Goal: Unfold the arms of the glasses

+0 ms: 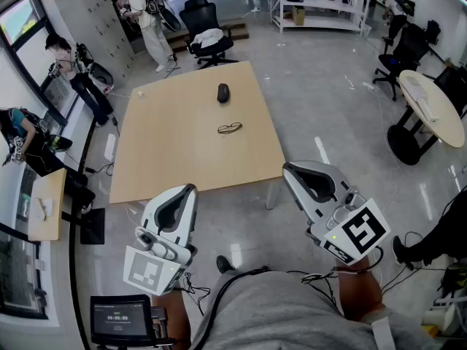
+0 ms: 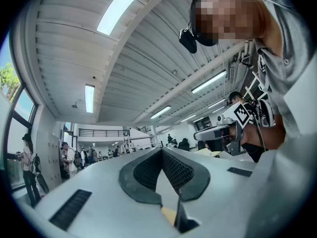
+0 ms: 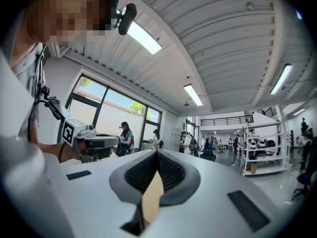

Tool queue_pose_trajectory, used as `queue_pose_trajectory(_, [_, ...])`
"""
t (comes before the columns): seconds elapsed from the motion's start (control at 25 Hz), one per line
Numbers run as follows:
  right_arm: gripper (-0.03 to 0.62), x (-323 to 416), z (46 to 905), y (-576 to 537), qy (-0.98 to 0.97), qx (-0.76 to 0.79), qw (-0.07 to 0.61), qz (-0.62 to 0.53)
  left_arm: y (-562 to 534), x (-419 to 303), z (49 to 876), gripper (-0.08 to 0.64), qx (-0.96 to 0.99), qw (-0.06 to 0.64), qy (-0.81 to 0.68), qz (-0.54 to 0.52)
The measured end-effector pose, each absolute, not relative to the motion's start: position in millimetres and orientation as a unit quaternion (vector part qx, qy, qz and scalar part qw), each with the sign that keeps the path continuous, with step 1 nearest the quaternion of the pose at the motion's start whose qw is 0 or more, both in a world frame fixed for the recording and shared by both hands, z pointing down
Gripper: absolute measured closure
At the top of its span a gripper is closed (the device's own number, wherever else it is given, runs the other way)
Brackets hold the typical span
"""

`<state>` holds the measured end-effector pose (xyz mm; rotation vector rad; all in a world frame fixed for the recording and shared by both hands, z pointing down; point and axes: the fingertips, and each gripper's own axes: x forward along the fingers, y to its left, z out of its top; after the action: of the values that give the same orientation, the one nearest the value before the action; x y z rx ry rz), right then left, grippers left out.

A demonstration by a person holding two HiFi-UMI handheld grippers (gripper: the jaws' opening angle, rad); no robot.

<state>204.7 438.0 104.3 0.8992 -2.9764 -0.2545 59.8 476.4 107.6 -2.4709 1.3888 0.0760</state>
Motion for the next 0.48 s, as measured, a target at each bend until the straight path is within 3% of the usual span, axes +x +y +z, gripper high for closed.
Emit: queue_pose_trajectory(0.48, [0.584, 204.4, 111.5, 434.8, -0.955, 0.287, 0.013, -0.076, 474.1, 61.0, 112.1, 0.555, -0.862, 0.15, 0.484, 0.025])
